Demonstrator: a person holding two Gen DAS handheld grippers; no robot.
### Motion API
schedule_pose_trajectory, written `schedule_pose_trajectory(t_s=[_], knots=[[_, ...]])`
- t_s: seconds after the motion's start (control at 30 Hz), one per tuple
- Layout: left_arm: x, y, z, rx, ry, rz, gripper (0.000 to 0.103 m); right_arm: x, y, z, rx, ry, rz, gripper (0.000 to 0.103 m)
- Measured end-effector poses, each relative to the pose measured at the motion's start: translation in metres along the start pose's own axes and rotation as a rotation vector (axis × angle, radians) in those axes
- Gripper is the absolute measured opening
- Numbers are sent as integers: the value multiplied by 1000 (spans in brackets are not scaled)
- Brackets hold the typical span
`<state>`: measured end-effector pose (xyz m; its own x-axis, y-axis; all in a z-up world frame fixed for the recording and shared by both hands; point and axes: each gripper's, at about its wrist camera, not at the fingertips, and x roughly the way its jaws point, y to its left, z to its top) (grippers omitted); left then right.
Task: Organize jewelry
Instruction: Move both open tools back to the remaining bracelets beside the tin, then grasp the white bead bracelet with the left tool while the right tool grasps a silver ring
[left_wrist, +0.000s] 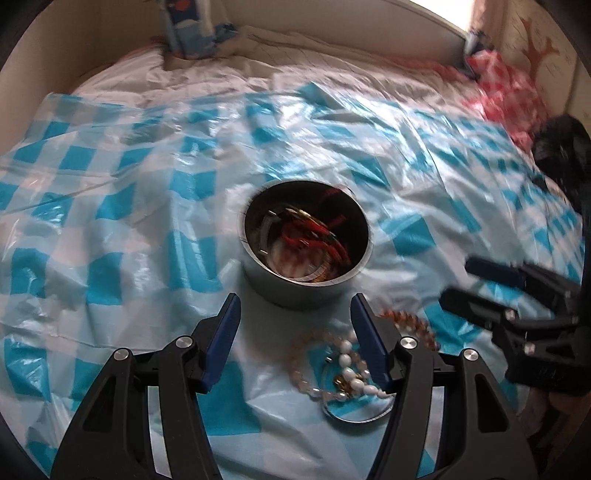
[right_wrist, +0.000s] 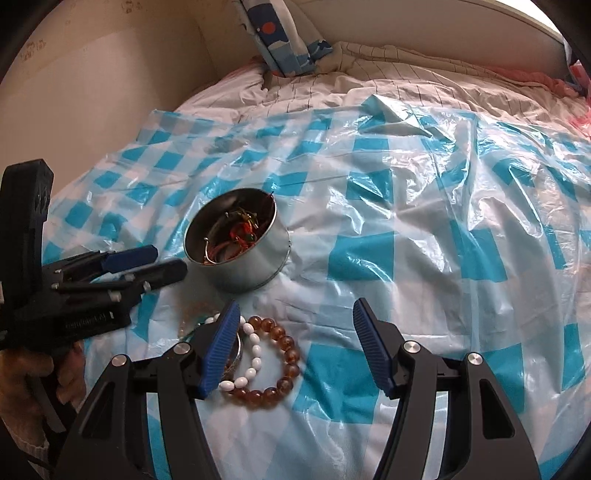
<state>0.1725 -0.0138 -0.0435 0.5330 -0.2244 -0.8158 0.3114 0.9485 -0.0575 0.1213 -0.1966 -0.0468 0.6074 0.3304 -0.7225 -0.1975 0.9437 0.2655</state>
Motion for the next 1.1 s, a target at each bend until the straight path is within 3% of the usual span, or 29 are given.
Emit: schedule_pose_trajectory(t_s=[0.37,0.43,0.6,0.7,0.83,1.1], knots=[[25,-29,-8,97,39,-29,58,0,-13,7,42,-20,-15,65],[29,-31,-9,104,50,-33,52,1,-12,8,39,-18,-12,66],[31,-39,-11,140,70,-81,6,4,-12,8,38,-12,-9,66],[25,-33,-11,127,75,-121,0,5,-14,7,42,-7,-11,66],[10,-16,-7,75,48,-179,0,7,-15,6,46,5,-8,66],[5,4,-5,18,46,-213,0,12,-13,4,33,30,-12,66]])
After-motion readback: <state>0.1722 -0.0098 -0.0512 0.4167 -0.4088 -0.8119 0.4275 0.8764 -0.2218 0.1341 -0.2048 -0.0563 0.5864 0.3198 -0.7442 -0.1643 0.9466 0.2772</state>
